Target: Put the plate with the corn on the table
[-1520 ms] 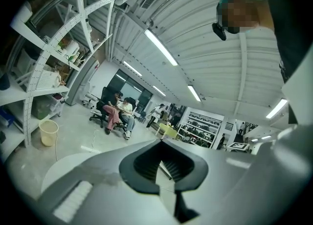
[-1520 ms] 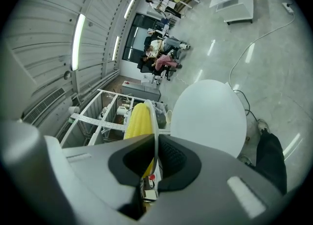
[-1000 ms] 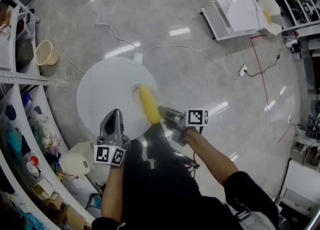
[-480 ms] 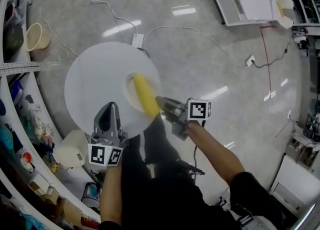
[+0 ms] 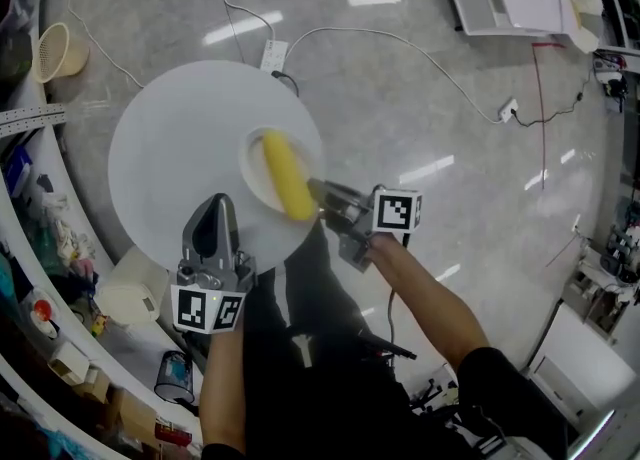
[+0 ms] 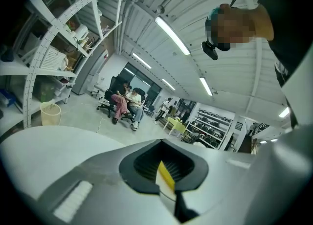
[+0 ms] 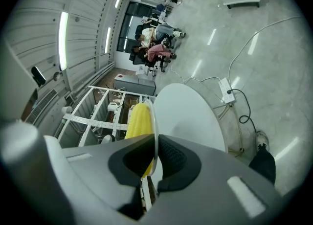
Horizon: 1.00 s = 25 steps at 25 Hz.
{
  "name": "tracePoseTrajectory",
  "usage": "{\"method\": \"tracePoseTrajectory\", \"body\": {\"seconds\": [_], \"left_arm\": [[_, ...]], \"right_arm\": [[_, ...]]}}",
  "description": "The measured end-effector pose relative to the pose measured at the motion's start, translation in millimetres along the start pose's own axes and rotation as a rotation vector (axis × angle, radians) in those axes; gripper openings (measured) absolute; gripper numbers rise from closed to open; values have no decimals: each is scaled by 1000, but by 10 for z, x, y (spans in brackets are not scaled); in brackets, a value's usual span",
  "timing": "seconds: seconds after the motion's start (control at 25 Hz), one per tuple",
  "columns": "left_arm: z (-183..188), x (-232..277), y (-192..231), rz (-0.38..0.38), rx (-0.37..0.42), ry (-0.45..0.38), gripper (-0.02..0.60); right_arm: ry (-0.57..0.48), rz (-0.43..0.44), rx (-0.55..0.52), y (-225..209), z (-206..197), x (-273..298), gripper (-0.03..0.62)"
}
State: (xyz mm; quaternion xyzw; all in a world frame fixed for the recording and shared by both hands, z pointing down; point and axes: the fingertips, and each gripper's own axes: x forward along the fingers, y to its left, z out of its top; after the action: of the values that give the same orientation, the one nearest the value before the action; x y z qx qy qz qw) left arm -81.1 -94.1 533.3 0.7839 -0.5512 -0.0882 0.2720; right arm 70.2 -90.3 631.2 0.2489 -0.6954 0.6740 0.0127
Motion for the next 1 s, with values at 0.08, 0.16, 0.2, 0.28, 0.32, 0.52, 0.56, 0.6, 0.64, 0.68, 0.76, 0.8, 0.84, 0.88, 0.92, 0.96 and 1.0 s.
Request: {"method": "tracePoseTrajectory", "body": {"seconds": [0.08, 0.16, 0.2, 0.28, 0.32, 0.52, 0.56, 0.6, 0.64, 0.68, 0.76, 0.8, 0.84, 0.88, 0.92, 0.96, 1.0], "left_arm": [[-44, 30, 32, 2, -3, 2, 5], [-96, 48, 62, 3, -5, 7, 5], [-119, 55, 74, 3, -6, 10, 5], [-151, 72, 87, 2, -7, 15, 5], [-162, 81, 89, 1, -8, 17, 5], [-207, 113, 125, 7, -22, 18, 5], [-213, 124, 135, 9, -24, 18, 5], [-218, 139, 144, 9, -26, 18, 5], [-225, 156, 151, 9, -28, 18, 5], [-231, 171, 157, 9, -31, 18, 5], [-238, 191, 172, 10, -35, 17, 5], [-240, 199, 180, 10, -36, 17, 5], [-241, 207, 189, 11, -37, 16, 5], [-243, 214, 199, 11, -39, 15, 5], [-246, 217, 209, 12, -41, 14, 5], [-247, 220, 219, 12, -44, 14, 5], [-248, 224, 227, 13, -47, 14, 5]], "right_arm": [[-7, -5, -4, -77, 35, 24, 29], [-13, -6, -3, -142, 57, 50, 29], [-15, -7, 0, -175, 61, 62, 29], [-15, -13, 3, -237, 69, 83, 29], [-14, -16, 2, -262, 76, 95, 29], [-5, -31, 25, -373, 69, 178, 29], [-5, -29, 29, -380, 72, 204, 28], [-4, -26, 29, -385, 81, 228, 28], [-4, -24, 25, -394, 92, 248, 29], [-2, -28, 24, -413, 99, 261, 29], [2, -52, 43, -478, 87, 265, 29], [4, -61, 51, -505, 83, 268, 29], [4, -62, 50, -517, 87, 279, 29], [3, -58, 46, -519, 97, 292, 29], [2, -55, 42, -520, 104, 305, 29], [1, -54, 42, -522, 109, 317, 29], [-1, -55, 44, -527, 114, 327, 29]]}}
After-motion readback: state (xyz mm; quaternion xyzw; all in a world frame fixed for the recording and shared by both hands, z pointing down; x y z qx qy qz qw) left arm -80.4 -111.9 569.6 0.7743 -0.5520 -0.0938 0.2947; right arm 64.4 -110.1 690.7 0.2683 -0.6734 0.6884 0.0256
